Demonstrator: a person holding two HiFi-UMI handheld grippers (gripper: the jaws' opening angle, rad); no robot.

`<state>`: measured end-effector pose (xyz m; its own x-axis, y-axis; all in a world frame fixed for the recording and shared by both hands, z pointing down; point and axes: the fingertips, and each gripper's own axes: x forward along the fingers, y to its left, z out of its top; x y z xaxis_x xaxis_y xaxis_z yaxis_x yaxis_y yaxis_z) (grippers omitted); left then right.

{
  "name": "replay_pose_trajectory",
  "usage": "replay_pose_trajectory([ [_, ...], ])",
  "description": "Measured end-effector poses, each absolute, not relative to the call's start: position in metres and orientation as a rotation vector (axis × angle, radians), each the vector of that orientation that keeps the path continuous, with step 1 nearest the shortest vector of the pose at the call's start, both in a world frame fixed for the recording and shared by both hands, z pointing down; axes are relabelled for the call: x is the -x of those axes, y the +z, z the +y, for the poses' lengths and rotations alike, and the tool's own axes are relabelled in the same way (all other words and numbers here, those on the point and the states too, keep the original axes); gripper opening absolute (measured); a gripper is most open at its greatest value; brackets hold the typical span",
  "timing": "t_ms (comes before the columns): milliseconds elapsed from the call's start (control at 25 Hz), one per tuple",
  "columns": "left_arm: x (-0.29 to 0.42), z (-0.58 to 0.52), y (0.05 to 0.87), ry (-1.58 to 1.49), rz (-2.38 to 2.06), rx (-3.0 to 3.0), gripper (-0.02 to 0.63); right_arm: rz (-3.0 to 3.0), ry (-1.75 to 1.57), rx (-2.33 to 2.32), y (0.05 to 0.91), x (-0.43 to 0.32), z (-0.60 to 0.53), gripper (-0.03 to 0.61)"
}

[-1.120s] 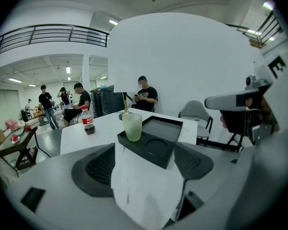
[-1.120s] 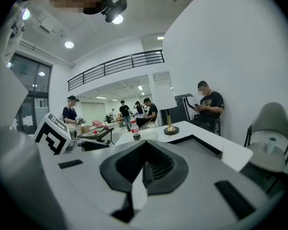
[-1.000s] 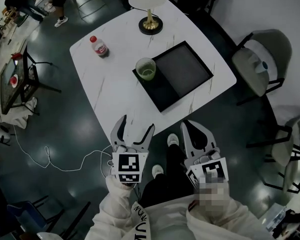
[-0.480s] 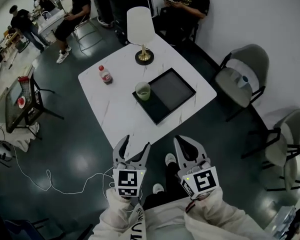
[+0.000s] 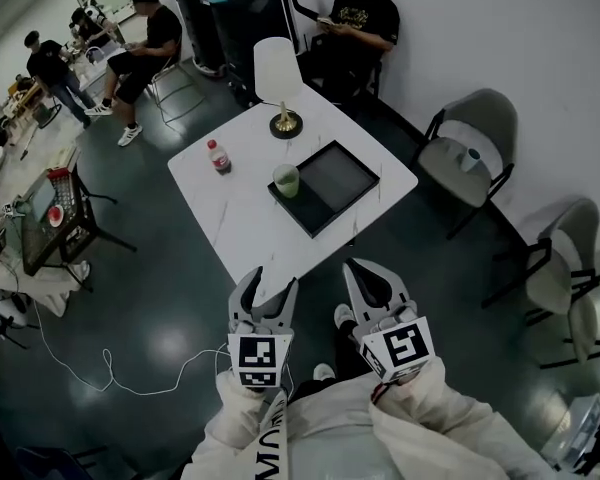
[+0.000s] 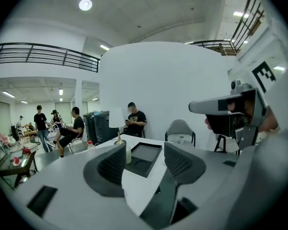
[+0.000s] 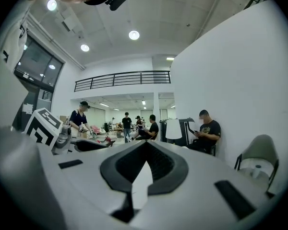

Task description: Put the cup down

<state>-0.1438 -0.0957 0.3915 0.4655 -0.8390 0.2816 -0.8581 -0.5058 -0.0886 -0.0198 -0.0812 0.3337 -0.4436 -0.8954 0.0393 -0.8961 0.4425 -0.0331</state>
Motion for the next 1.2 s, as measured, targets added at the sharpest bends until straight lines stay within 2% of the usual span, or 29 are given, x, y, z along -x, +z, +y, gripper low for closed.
replay_pose_trajectory([
  [160, 0.139, -0.074, 0.383, 0.415, -1.498, -2.647, 0.245, -2.64, 0.07, -1.658, 0.328, 0.02, -0.057, 0.006],
  [720, 0.129, -0.028, 0.358, 0.326, -1.484, -2.717, 0.066, -2.628, 0.023, -1.681, 0.312, 0.02, -0.013, 0.006],
  [840, 0.136, -0.019, 0.358, 0.341, -1.521, -2.695, 0.011, -2.635, 0.025, -1.673, 0.31, 0.024, -0.005, 0.006],
  [1200, 0.147, 0.005, 0.364, 0.345, -1.53, -2.662, 0.011, -2.634, 0.015, -1.677, 0.31, 0.029, 0.013, 0.006],
])
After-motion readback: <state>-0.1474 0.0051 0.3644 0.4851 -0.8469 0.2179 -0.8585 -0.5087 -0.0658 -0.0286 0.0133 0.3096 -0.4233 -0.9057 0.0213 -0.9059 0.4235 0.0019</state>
